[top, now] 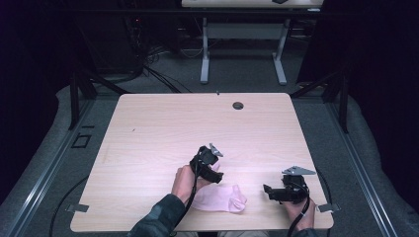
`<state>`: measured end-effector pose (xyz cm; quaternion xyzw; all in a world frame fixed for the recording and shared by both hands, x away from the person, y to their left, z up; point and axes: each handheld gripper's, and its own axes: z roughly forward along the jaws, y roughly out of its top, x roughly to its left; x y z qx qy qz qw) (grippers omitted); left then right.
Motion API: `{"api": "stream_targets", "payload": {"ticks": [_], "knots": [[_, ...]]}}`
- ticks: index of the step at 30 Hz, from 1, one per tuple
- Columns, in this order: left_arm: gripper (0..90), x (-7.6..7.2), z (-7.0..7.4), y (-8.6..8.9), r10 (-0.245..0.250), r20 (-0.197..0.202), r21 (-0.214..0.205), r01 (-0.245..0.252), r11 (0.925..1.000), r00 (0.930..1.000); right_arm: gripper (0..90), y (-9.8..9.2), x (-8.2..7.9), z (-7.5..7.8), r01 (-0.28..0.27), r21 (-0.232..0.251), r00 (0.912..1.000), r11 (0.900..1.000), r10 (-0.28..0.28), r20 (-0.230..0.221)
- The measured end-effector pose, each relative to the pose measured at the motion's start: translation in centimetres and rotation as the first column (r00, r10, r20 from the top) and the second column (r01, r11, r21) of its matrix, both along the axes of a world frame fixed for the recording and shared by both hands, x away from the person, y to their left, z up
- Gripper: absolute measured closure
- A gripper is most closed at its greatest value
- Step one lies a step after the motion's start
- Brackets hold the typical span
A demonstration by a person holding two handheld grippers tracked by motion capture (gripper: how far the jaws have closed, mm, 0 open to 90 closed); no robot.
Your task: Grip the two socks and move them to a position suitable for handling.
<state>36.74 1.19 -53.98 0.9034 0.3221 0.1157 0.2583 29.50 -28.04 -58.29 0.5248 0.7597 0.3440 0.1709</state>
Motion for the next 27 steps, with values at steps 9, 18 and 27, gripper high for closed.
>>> {"api": "stream_targets", "payload": {"ticks": [9, 18, 27], "knots": [[58.5, 1.0, -1.6, -1.0, 0.019, -0.034, 0.079, -0.017, 0.9967, 0.9992, 13.9, -0.3, -0.4, -0.4, 0.007, -0.004, 0.9986, 1.0, -0.007, 0.052], [82.9, 1.8, -1.5, 0.1, 0.043, -0.05, 0.031, -0.041, 0.9987, 0.9978, 15.7, 0.2, -0.5, -0.5, 0.015, -0.063, 0.9973, 0.9979, -0.01, 0.073], [83.9, 1.1, 1.6, 1.5, 0.041, -0.018, -0.074, -0.043, 0.9963, 0.999, 16.0, 0.2, -0.5, -0.5, 0.017, -0.061, 0.9972, 0.998, -0.013, 0.074]]}}
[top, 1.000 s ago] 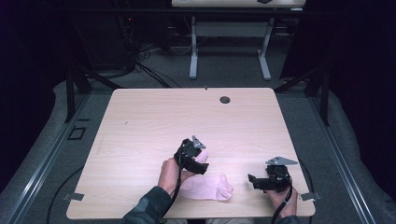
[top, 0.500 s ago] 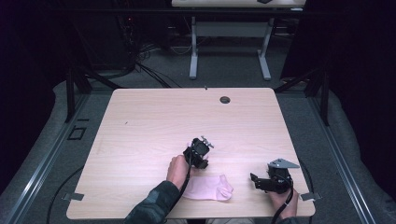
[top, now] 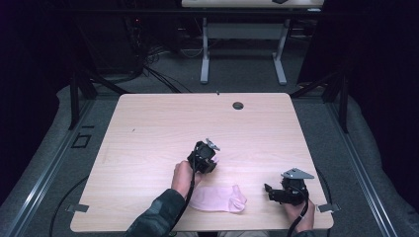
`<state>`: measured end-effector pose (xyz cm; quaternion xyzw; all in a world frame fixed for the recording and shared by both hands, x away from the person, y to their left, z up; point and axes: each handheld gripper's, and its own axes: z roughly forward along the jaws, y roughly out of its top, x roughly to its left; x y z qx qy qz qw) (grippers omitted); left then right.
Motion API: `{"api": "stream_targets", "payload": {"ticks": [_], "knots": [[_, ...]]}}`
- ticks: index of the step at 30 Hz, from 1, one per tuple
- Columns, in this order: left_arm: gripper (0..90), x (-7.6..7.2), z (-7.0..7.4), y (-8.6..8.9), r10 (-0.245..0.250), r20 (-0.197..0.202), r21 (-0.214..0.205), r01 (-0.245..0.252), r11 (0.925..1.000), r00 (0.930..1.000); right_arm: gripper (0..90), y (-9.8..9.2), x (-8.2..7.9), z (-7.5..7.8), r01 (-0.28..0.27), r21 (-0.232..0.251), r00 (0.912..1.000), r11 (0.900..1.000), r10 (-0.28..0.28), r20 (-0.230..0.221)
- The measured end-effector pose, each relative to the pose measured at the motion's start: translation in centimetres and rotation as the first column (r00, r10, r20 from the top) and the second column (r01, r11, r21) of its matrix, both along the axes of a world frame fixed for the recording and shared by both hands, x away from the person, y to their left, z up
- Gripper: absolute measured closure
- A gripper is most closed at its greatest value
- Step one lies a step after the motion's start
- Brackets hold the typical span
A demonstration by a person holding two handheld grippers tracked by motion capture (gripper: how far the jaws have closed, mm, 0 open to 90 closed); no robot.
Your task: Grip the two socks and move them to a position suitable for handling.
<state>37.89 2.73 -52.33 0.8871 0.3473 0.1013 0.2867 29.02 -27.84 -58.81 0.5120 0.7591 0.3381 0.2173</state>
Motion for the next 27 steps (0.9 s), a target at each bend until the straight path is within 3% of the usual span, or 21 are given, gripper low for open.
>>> {"api": "stream_targets", "payload": {"ticks": [6, 12, 17, 20, 23, 27], "knots": [[83.9, -0.2, 3.5, 0.3, -0.005, 0.037, -0.077, 0.008, 0.997, 0.9993, 16.6, -0.2, 0.0, 0.1, 0.006, 0.028, 0.9999, 0.9996, -0.006, -0.011], [83.9, -0.6, 6.0, -0.1, -0.035, 0.058, -0.131, 0.043, 0.9905, 0.9977, 17.5, -0.6, 0.0, 0.4, 0.003, 0.105, 0.9993, 0.9945, 0.001, -0.037], [83.9, -1.0, 7.2, -0.6, -0.055, 0.069, -0.174, 0.067, 0.9824, 0.9961, 20.5, 0.5, 0.3, 1.7, -0.04, 0.18, 0.9976, 0.9829, 0.05, -0.049], [83.9, -1.2, 7.6, -1.0, -0.064, 0.075, -0.189, 0.077, 0.9789, 0.9951, 22.6, 1.8, 0.8, 2.9, -0.078, 0.236, 0.995, 0.9685, 0.091, -0.041], [83.8, -1.4, 7.7, -1.5, -0.074, 0.073, -0.207, 0.088, 0.9744, 0.9945, 24.5, 3.8, 1.7, 3.6, -0.122, 0.243, 0.9898, 0.9623, 0.136, -0.043], [83.8, -1.5, 7.8, -2.3, -0.088, 0.079, -0.211, 0.103, 0.972, 0.993, 25.8, 5.7, 3.2, 3.2, -0.157, 0.245, 0.9806, 0.9569, 0.18, -0.077]]}}
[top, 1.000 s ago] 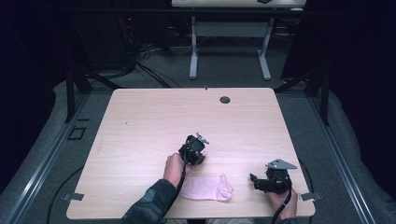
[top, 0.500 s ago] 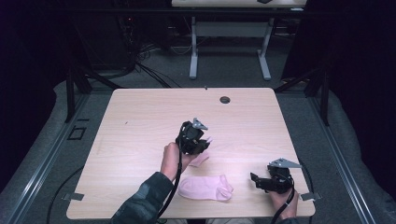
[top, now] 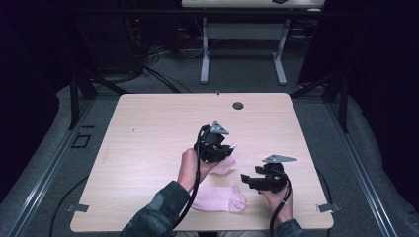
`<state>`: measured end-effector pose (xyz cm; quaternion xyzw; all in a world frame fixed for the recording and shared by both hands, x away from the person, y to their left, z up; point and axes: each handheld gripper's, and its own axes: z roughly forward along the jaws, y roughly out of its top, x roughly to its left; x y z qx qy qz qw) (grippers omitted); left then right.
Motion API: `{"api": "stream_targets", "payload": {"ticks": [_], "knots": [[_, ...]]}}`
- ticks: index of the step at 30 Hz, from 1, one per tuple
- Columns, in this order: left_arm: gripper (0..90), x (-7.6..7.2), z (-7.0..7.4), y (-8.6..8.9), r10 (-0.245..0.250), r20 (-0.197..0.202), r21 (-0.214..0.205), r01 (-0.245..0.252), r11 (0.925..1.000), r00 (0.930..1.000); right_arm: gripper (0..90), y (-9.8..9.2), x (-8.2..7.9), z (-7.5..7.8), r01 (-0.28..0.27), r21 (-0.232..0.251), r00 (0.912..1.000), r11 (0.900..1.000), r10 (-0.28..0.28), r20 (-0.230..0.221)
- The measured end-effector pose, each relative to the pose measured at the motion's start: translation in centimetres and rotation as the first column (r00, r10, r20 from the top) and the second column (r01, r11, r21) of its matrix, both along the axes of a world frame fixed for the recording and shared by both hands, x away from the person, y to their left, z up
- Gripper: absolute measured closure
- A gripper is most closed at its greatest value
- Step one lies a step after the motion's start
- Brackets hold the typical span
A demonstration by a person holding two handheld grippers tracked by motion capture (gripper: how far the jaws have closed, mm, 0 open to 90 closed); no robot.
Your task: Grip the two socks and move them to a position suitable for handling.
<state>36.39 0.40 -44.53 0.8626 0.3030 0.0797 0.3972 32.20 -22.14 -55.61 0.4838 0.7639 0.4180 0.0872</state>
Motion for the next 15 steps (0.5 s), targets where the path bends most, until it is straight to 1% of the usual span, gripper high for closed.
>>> {"api": "stream_targets", "payload": {"ticks": [3, 4, 5, 6, 7, 8, 9, 10, 12, 13, 15], "knots": [[83.8, -0.2, 0.2, -0.4, -0.016, -0.004, -0.009, 0.015, 0.9998, 0.9999, 26.8, 0.6, 1.4, -0.5, -0.016, 0.036, 0.9997, 0.9992, 0.017, -0.02], [83.8, -0.3, 0.3, -0.5, -0.016, 0.0, -0.013, 0.016, 0.9998, 0.9999, 26.9, 0.7, 1.7, -0.7, -0.016, 0.057, 0.9994, 0.9982, 0.018, -0.028], [83.8, -0.3, 0.4, -0.6, -0.022, -0.004, -0.022, 0.022, 0.9995, 0.9998, 26.8, 0.8, 2.1, -0.8, -0.028, 0.086, 0.9988, 0.9959, 0.032, -0.037], [83.8, -0.3, 0.4, -0.6, -0.022, -0.004, -0.022, 0.022, 0.9995, 0.9998, 26.8, 0.8, 2.1, -0.8, -0.028, 0.086, 0.9988, 0.9959, 0.032, -0.037], [83.8, -0.5, 0.5, -0.7, -0.029, -0.003, -0.032, 0.029, 0.9991, 0.9996, 27.1, 0.9, 2.4, -0.9, -0.032, 0.092, 0.9983, 0.9952, 0.037, -0.045], [83.8, -0.6, 0.6, -0.7, -0.032, -0.003, -0.035, 0.032, 0.9989, 0.9995, 28.7, 1.0, 3.1, -1.0, -0.054, 0.132, 0.9971, 0.9898, 0.061, -0.046], [83.8, -0.7, 0.7, -0.8, -0.039, -0.005, -0.041, 0.039, 0.9984, 0.9992, 30.6, 1.1, 3.3, -1.1, -0.058, 0.142, 0.9969, 0.9882, 0.065, -0.044], [83.8, -0.7, 0.7, -0.8, -0.042, -0.006, -0.042, 0.042, 0.9982, 0.9991, 34.6, 1.1, 3.4, -1.1, -0.064, 0.149, 0.9965, 0.9868, 0.071, -0.044], [83.8, -0.8, 0.7, -0.7, -0.049, -0.017, -0.064, 0.048, 0.9968, 0.9987, 44.9, 1.3, 3.8, -1.3, -0.069, 0.166, 0.9956, 0.9837, 0.078, -0.051], [83.8, -0.8, 0.7, -0.6, -0.049, -0.017, -0.063, 0.047, 0.9969, 0.9987, 53.0, 1.4, 3.9, -1.3, -0.072, 0.175, 0.9953, 0.9821, 0.082, -0.052], [83.8, -0.8, 0.5, -0.4, -0.046, -0.017, -0.07, 0.045, 0.9966, 0.9988, 69.4, 1.8, 4.1, -1.3, -0.081, 0.154, 0.9946, 0.9847, 0.09, -0.052]]}}
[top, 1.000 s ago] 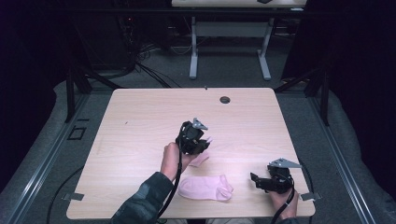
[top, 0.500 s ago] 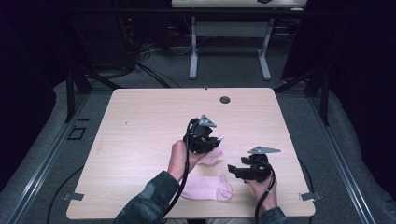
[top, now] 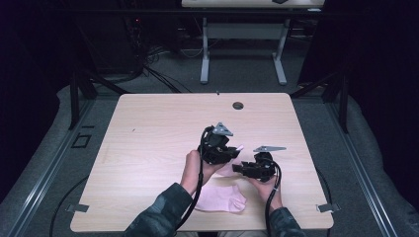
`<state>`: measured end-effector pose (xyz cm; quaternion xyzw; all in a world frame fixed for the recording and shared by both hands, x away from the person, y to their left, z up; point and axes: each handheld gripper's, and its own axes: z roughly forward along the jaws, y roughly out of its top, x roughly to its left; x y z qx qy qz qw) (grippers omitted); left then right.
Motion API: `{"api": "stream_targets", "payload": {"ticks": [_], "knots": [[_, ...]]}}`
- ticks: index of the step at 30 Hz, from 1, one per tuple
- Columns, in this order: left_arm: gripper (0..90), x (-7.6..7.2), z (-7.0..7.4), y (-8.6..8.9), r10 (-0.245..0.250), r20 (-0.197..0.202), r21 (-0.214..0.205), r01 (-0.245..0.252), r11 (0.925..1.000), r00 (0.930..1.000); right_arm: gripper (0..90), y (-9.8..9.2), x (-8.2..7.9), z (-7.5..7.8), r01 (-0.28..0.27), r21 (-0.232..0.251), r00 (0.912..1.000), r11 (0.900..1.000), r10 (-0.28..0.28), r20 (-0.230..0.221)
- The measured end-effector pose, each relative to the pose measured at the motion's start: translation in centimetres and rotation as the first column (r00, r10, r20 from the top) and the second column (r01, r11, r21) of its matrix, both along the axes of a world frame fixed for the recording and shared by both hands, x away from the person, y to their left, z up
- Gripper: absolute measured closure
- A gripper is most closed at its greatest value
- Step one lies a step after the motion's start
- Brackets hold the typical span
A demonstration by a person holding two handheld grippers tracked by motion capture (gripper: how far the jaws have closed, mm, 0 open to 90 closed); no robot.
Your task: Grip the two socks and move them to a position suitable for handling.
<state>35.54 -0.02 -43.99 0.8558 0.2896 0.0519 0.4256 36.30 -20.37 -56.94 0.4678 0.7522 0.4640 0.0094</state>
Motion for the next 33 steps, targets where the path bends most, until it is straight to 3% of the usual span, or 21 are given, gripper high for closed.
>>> {"api": "stream_targets", "payload": {"ticks": [1, 2, 3, 6, 9, 14, 19, 23, 25, 28, 30, 31, 32, 33], "knots": [[83.8, 0.0, -0.1, 0.3, 0.011, 0.005, 0.002, -0.011, 0.9999, 0.9999, 75.1, 0.2, 0.0, 0.0, -0.01, -0.016, 1.0, 0.9998, 0.01, 0.001], [83.7, 0.0, -0.1, 0.3, 0.011, 0.005, 0.002, -0.011, 0.9999, 0.9999, 75.1, 0.2, 0.0, 0.0, -0.01, -0.016, 1.0, 0.9998, 0.01, 0.001], [83.7, 0.0, -0.5, 1.0, 0.028, 0.0, -0.005, -0.028, 0.9996, 0.9996, 83.9, 0.3, -0.2, 0.3, -0.005, -0.057, 1.0, 0.9984, 0.005, 0.005], [83.7, 0.1, -1.1, 1.9, 0.054, -0.004, -0.006, -0.054, 0.9985, 0.9985, 85.0, 0.1, -0.4, 0.6, -0.002, -0.065, 0.9999, 0.9979, 0.003, 0.01], [83.7, 0.2, -2.3, 3.2, 0.098, -0.014, -0.013, -0.098, 0.9951, 0.9951, 85.4, -0.2, -0.8, 2.2, 0.001, -0.15, 0.9994, 0.9888, 0.005, 0.034], [83.7, 0.0, -3.6, 5.0, 0.149, -0.019, -0.035, -0.149, 0.9882, 0.9887, 85.4, -0.8, -1.1, 4.0, -0.003, -0.195, 0.9996, 0.9807, 0.008, 0.027], [83.5, -0.3, -4.2, 6.2, 0.187, -0.03, -0.07, -0.189, 0.9795, 0.9818, 85.3, -1.3, -1.3, 5.9, -0.028, -0.229, 0.9992, 0.9731, 0.021, -0.033], [82.7, -0.4, -5.8, 6.7, 0.204, -0.068, -0.064, -0.209, 0.9759, 0.9766, 84.3, -0.9, -1.1, 7.2, -0.06, -0.272, 0.9951, 0.9603, 0.036, -0.092], [82.3, -0.3, -7.0, 6.9, 0.219, -0.097, -0.057, -0.225, 0.9727, 0.9709, 82.6, -0.1, -0.5, 6.8, -0.08, -0.316, 0.9908, 0.9455, 0.04, -0.129], [79.2, 0.1, -8.8, 7.3, 0.243, -0.138, -0.034, -0.249, 0.9678, 0.9603, 74.3, 0.8, 0.6, 5.2, -0.079, -0.345, 0.9884, 0.9354, 0.029, -0.149], [71.5, 0.5, -9.7, 7.6, 0.264, -0.156, -0.01, -0.269, 0.9631, 0.9517, 69.2, 1.1, 1.1, 4.2, -0.078, -0.345, 0.9876, 0.9353, 0.025, -0.155], [67.3, 0.5, -9.7, 7.6, 0.264, -0.156, -0.01, -0.269, 0.9631, 0.9517, 69.2, 1.1, 1.1, 4.2, -0.078, -0.345, 0.9876, 0.9353, 0.025, -0.155], [67.3, 0.7, -10.1, 7.9, 0.276, -0.163, 0.002, -0.28, 0.96, 0.9471, 66.1, 1.2, 1.3, 3.6, -0.073, -0.337, 0.9883, 0.9386, 0.023, -0.151], [54.1, 0.8, -10.5, 8.4, 0.299, -0.165, 0.02, -0.299, 0.9539, 0.9401, 63.5, 1.1, 1.4, 2.8, -0.056, -0.335, 0.9906, 0.9406, 0.011, -0.136]]}}
